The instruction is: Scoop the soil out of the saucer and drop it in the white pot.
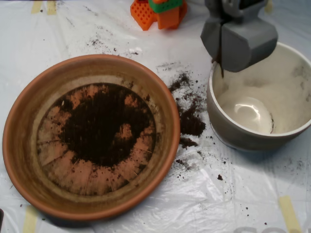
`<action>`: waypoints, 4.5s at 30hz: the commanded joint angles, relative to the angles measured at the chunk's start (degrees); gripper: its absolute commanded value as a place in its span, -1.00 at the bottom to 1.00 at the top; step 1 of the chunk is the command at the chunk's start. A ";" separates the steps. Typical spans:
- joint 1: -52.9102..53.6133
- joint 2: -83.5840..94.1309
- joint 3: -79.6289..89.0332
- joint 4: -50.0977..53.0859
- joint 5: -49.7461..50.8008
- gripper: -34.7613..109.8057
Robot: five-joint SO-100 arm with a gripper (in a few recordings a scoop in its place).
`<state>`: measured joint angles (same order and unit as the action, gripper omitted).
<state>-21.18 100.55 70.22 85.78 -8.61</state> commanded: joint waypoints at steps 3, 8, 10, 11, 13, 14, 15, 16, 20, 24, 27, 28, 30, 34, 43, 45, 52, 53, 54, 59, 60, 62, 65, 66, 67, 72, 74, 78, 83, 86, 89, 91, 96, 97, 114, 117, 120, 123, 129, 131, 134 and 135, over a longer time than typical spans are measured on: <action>-4.83 -0.97 -5.27 0.35 -1.67 -0.53; -6.94 -2.02 -5.36 0.26 -2.11 -0.36; -6.94 -2.20 -5.36 0.35 -2.02 -0.16; -6.77 -2.29 -5.36 0.35 -1.76 -0.13; -6.50 -2.46 -5.36 0.44 -1.67 -0.07; -6.33 -2.46 -5.19 0.44 -1.67 -0.06; -6.06 -2.55 -5.19 0.44 -1.58 -0.06; -5.89 -2.55 -5.19 0.44 -1.49 -0.06; -5.54 -2.55 -5.01 0.53 -1.32 -0.07; -5.36 -2.29 -4.92 0.53 -0.62 -0.08; -4.57 -1.85 -5.10 0.18 0.97 -0.08; -3.69 -1.23 -5.27 -0.35 1.93 -0.07; -1.67 -0.70 -7.29 -0.09 3.43 -0.07; 5.10 -0.88 -10.81 0.88 6.68 -0.05; 23.29 0.18 -4.04 -2.37 13.71 -0.05; 27.25 0.97 0.26 -4.66 13.01 -0.05; 41.22 0.70 15.91 -13.36 8.96 -0.01; 42.80 0.62 18.02 -14.41 8.61 -0.01; 44.21 0.62 20.04 -15.38 8.35 0.00; 49.13 0.18 29.97 -20.30 7.03 0.01; 49.48 -0.26 31.82 -21.53 6.77 0.01; 49.75 -2.02 33.84 -22.15 5.98 0.02; 49.39 -4.92 35.95 -21.71 4.31 0.06; 49.22 -5.54 36.91 -22.24 3.78 0.07; 49.22 -5.98 37.88 -22.76 3.08 0.11; 49.13 -8.09 41.04 -25.66 1.32 0.13; 49.22 -8.35 41.31 -25.84 0.79 0.13; 49.66 -9.40 42.63 -28.48 -1.23 0.18; 49.83 -9.67 43.86 -28.39 -3.08 0.24; 50.71 -10.37 44.12 -27.25 -3.25 0.25; 51.42 -12.66 42.45 -24.43 -3.43 0.26; 51.59 -14.94 40.52 -22.85 -2.99 0.25; 51.24 -20.83 33.05 -19.95 -2.29 0.24; 50.98 -21.45 31.90 -19.69 -2.37 0.23; 47.64 -17.75 30.59 -26.02 -1.76 0.05; 48.08 -17.49 30.94 -26.72 -1.58 0.03; 48.69 -17.49 30.85 -28.30 -1.85 -0.02; 48.78 -17.49 30.85 -29.44 -2.20 -0.13; 48.69 -15.91 32.87 -32.61 -2.29 -0.44; 48.52 -14.85 33.22 -33.22 -1.76 -0.52; 47.81 -12.22 34.37 -34.28 -1.58 -0.52; 47.46 -10.99 34.54 -34.28 -1.32 -0.52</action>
<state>26.37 81.39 104.41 51.68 -10.55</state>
